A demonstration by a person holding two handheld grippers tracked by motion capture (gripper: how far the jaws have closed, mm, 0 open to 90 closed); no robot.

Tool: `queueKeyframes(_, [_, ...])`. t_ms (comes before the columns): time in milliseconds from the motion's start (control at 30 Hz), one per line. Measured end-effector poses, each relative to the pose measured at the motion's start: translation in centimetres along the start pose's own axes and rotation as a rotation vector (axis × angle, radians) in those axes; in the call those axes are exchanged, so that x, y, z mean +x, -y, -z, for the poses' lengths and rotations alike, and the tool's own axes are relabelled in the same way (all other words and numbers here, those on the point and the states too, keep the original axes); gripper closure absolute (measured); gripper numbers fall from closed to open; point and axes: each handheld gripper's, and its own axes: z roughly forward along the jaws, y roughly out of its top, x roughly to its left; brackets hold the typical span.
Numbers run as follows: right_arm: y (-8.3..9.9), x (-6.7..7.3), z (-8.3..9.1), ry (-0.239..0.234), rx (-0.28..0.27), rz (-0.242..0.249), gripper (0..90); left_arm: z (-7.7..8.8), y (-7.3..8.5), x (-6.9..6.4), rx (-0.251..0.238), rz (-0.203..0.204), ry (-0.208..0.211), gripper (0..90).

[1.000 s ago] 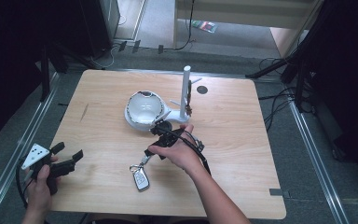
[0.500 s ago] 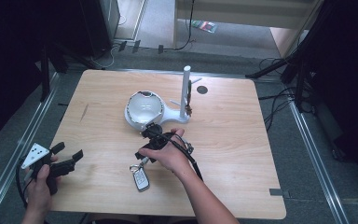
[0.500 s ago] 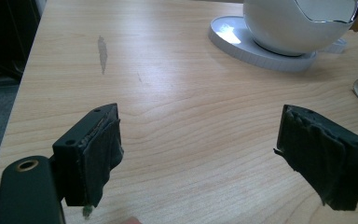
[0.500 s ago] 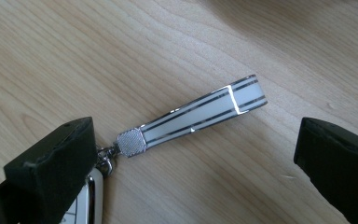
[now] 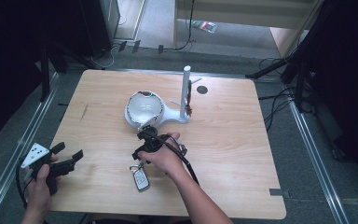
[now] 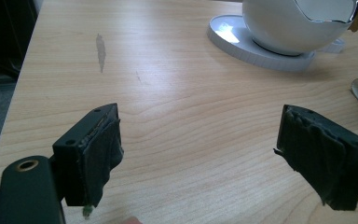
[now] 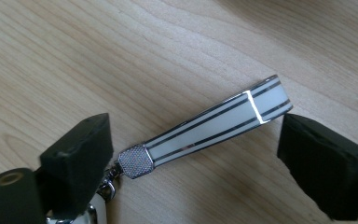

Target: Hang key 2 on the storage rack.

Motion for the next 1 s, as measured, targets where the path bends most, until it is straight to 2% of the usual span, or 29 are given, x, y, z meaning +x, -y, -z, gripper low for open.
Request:
queueKeyframes(200, [0.0, 0.1, -0.2, 0.01, 0.007, 0.001, 15.9, 0.0, 0.0, 0.0, 0.001, 0.001, 0.0, 14.5])
queueKeyframes(300, [0.0, 0.3, -0.3, -0.007, 0.028, -0.025, 23.9, 0.0, 0.0, 0.0, 0.002, 0.001, 0.0, 14.5])
queueKeyframes(467, [-0.2, 0.4, -0.2, -0.002, 0.032, -0.037, 31.6, 0.0, 0.0, 0.0, 0.004, 0.001, 0.0, 14.5])
queueKeyframes(567, [-0.1, 0.5, -0.2, 0.021, 0.031, -0.017, 40.1, 0.0, 0.0, 0.0, 0.005, 0.002, 0.0, 14.5])
queueKeyframes(600, [-0.1, 0.5, -0.2, 0.021, 0.031, -0.017, 40.1, 0.0, 0.0, 0.0, 0.005, 0.002, 0.0, 14.5])
queueKeyframes(767, [0.0, 0.9, -0.1, 0.096, 0.034, 0.015, 54.0, -0.1, 0.0, 0.0, 0.004, 0.003, -0.001, 14.5])
queueKeyframes(933, [0.0, 1.0, 0.1, 0.091, 0.059, 0.034, 75.1, -0.1, 0.0, 0.0, 0.008, 0.003, 0.001, 14.5])
queueKeyframes(1000, [0.0, 1.0, 0.1, 0.084, 0.071, 0.044, 76.5, -0.1, 0.0, 0.0, 0.009, 0.002, 0.0, 14.5])
